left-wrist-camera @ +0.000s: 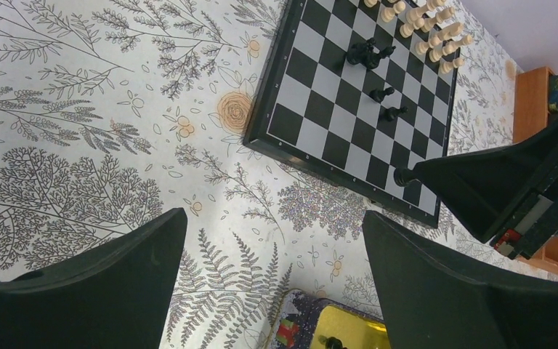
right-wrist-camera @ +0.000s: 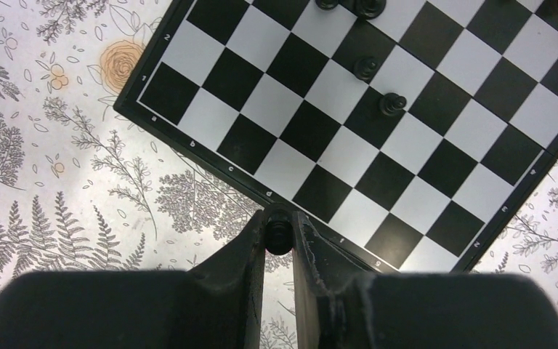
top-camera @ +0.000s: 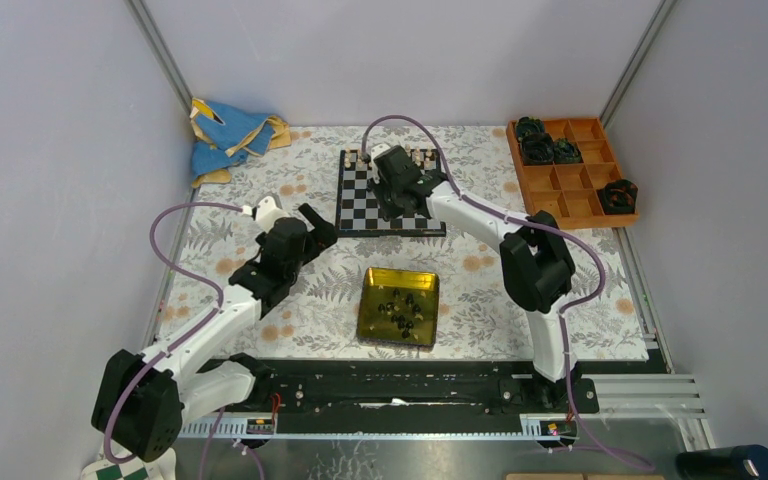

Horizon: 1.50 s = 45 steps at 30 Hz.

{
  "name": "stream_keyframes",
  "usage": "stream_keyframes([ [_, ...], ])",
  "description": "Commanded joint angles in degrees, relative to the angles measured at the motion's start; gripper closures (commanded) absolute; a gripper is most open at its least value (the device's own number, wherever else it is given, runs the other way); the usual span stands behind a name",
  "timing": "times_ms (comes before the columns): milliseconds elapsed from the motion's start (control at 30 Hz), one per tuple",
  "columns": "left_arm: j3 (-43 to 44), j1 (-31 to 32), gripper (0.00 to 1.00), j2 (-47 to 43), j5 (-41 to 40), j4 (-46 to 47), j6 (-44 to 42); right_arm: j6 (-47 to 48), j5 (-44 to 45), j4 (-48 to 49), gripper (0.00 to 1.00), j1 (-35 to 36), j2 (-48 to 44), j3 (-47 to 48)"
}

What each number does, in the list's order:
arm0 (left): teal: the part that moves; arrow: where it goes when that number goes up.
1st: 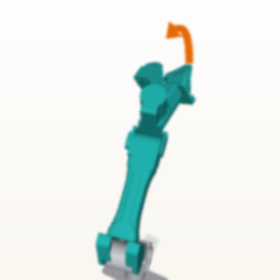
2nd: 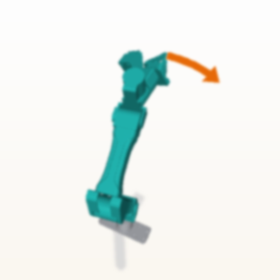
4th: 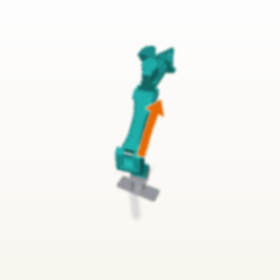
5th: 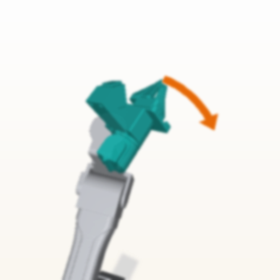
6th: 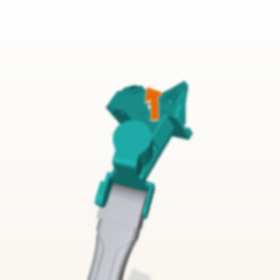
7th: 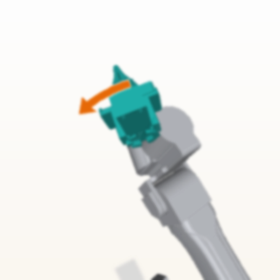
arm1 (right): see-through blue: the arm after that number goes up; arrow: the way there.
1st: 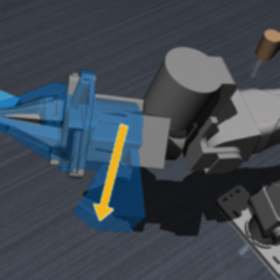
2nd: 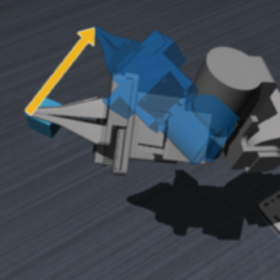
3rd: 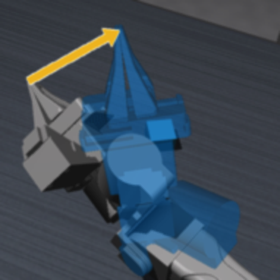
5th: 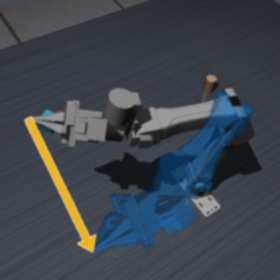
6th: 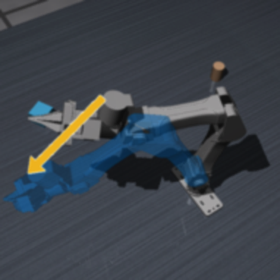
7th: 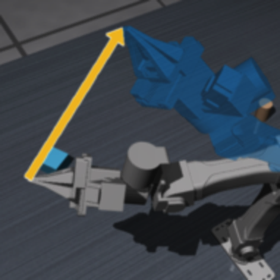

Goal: Set up the chess pieces on the board
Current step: Place the chess piece on the chessboard.

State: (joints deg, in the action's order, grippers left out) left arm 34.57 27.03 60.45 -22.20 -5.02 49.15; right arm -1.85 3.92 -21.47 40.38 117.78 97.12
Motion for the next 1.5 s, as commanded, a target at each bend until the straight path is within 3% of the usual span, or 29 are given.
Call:
stream_keyframes([
  [0, -0.4, 0.48, 0.01, -1.03, -2.05, -0.42, -0.17, 0.26, 1.37, -0.45, 0.94, 1.18, 1.7, 3.71],
  [800, -0.62, 0.66, 0.01, -1.03, -3.1, -0.43, -0.54, 1.49, 5.45, 0.14, 0.94, 1.29, 4.45, 6.75],
  [1467, -0.58, 0.66, 0.01, -1.65, -2.73, -0.42, -0.39, -0.33, 3.18, -2.34, 0.93, 0.99, 6.85, 10.57],
])
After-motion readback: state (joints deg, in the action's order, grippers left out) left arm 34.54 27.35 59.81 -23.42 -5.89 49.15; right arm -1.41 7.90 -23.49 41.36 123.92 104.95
